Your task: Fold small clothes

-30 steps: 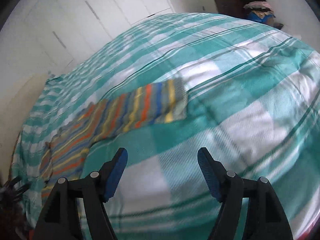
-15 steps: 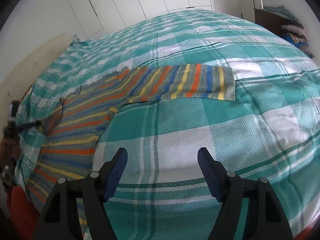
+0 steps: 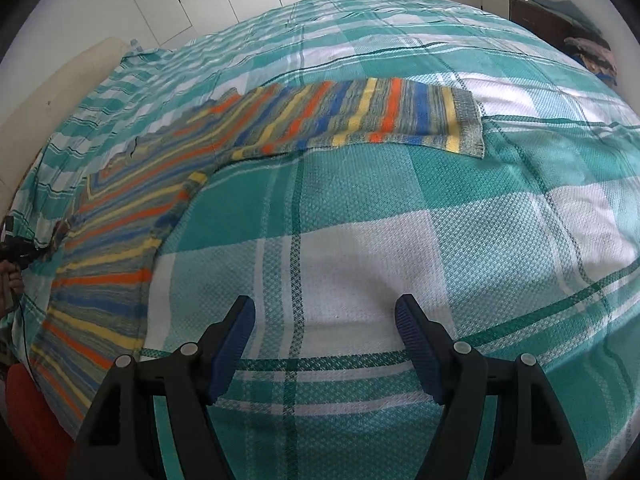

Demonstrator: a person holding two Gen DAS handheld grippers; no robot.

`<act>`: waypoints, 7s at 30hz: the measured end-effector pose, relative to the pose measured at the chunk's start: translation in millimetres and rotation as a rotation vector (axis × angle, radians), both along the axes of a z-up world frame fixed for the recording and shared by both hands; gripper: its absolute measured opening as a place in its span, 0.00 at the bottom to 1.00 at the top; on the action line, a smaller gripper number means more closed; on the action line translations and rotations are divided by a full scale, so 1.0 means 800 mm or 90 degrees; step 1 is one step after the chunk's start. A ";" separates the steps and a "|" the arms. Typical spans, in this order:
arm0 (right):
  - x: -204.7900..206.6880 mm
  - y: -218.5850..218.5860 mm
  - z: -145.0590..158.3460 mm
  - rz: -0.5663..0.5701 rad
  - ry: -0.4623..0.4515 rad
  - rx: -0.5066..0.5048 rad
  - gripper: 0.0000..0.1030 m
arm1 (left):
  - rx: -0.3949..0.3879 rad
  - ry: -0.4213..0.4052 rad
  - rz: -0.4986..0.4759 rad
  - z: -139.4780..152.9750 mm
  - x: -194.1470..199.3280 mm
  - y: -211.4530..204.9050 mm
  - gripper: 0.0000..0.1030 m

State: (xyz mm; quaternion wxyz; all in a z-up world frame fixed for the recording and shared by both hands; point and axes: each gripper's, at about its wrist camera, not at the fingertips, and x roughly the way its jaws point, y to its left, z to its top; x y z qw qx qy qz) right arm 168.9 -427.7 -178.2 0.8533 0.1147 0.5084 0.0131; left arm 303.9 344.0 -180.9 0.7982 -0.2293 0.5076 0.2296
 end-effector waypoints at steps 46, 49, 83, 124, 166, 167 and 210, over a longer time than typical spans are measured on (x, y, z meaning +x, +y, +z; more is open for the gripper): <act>0.003 0.044 0.022 0.076 0.010 -0.050 0.69 | -0.073 -0.041 -0.400 0.044 -0.195 -0.268 0.74; -0.020 0.097 0.067 0.177 -0.014 0.001 0.65 | -0.049 -0.006 -0.469 0.032 -0.249 -0.320 0.74; -0.119 0.132 0.008 0.235 0.259 0.154 0.05 | -0.054 0.113 -0.430 0.033 -0.347 -0.279 0.03; -0.030 0.073 0.009 0.087 0.052 0.217 0.61 | 0.095 -0.058 -0.361 0.062 -0.288 -0.353 0.91; 0.257 0.048 0.171 0.106 -0.116 0.293 0.05 | 0.083 -0.056 -0.287 0.027 -0.258 -0.329 0.93; 0.266 0.087 0.174 0.137 -0.114 0.291 0.05 | 0.077 -0.056 -0.284 0.027 -0.258 -0.328 0.93; 0.339 0.169 -0.014 0.137 0.067 0.107 0.02 | 0.099 -0.031 -0.301 0.006 -0.245 -0.336 1.00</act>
